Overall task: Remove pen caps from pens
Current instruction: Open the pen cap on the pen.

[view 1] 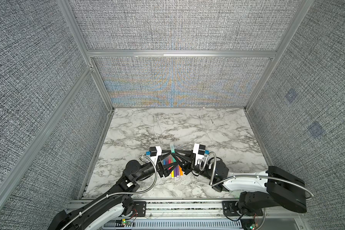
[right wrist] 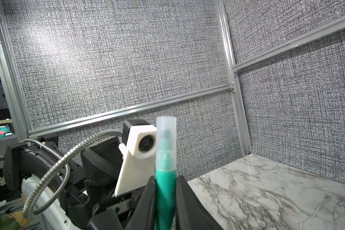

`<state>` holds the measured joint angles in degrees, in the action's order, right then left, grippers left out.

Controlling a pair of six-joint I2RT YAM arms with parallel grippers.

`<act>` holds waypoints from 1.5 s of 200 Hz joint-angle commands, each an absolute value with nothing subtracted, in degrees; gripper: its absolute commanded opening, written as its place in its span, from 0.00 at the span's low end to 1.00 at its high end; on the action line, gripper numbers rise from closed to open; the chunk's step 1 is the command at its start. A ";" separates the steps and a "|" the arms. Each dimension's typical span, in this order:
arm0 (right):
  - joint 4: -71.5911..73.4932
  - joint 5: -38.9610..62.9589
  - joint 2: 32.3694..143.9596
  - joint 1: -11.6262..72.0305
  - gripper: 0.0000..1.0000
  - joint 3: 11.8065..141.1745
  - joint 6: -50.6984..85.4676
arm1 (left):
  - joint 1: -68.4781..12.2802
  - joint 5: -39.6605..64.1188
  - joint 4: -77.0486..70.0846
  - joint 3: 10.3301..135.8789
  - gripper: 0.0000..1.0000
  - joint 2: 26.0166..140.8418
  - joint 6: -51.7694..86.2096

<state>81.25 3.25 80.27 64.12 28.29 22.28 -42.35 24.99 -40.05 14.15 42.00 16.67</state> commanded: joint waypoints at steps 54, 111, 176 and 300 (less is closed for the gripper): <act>84.74 3.52 82.71 64.51 0.15 29.36 23.47 | -42.31 25.02 -36.89 16.17 0.55 43.17 16.38; 84.51 1.64 82.20 64.51 0.14 28.51 22.96 | -42.31 21.91 -34.64 16.16 0.23 41.81 16.08; 76.13 0.15 77.86 64.51 0.23 28.54 19.85 | -42.30 15.32 -22.59 18.82 0.10 38.29 11.94; 50.16 -4.50 72.76 64.42 0.56 39.00 16.09 | -42.33 18.12 -19.86 20.04 0.05 38.98 9.06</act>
